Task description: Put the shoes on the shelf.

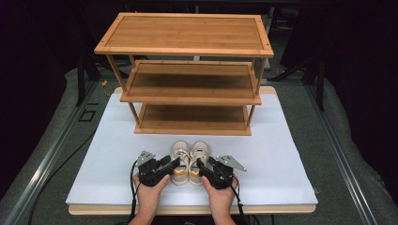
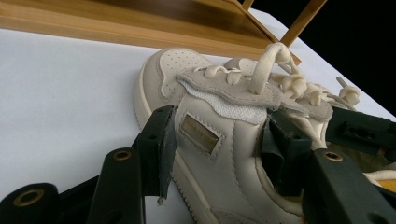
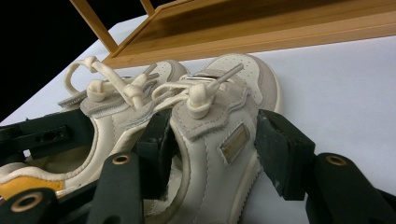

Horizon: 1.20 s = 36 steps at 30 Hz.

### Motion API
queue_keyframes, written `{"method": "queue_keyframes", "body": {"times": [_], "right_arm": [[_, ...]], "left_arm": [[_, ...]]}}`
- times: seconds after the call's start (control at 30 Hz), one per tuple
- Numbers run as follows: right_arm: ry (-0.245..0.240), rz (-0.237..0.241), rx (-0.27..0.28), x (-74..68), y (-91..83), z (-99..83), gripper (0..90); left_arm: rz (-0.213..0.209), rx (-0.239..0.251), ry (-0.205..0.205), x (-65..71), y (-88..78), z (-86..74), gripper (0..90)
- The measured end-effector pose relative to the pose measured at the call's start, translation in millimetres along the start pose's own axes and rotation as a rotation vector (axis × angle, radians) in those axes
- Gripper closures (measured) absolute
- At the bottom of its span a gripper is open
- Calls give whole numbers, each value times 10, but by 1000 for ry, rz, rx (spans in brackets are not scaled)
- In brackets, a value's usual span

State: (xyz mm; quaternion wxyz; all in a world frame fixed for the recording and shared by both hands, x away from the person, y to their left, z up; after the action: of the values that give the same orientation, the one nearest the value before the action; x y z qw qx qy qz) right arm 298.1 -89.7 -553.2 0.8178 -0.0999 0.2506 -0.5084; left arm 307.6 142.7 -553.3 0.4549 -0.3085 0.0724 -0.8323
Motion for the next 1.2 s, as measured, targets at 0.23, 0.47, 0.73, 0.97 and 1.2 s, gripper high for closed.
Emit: {"method": "queue_keyframes", "body": {"times": [0.23,0.47,0.73,0.97,1.2], "right_arm": [[1,-5,5,-4,1,-4,473],[-26,-17,26,-34,-18,-13,512],[-24,-39,34,-54,-22,-18,541],[-25,-45,47,-59,-27,-22,560],[-14,-42,44,-65,-33,-24,564]], "left_arm": [[-10,9,-7,-10,0,-10,490],[-7,12,-7,-4,-1,-13,494],[0,27,-9,12,-1,-22,516],[-1,31,-14,13,-3,-23,531],[-2,34,-19,12,-3,-18,546]]}}
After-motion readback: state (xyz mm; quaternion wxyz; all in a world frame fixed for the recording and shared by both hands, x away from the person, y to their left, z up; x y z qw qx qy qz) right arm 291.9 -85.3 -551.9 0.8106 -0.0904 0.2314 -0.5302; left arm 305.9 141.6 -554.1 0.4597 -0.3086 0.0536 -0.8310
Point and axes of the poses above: each handheld gripper's, and its own axes: y roughly forward along the jaws, z roughly out of its top, x roughly to its right, the point moved 1 cm from there along y, roughly forward along the jaws, and after that the axes turned 4 degrees about -y, right-handed, at the moved point
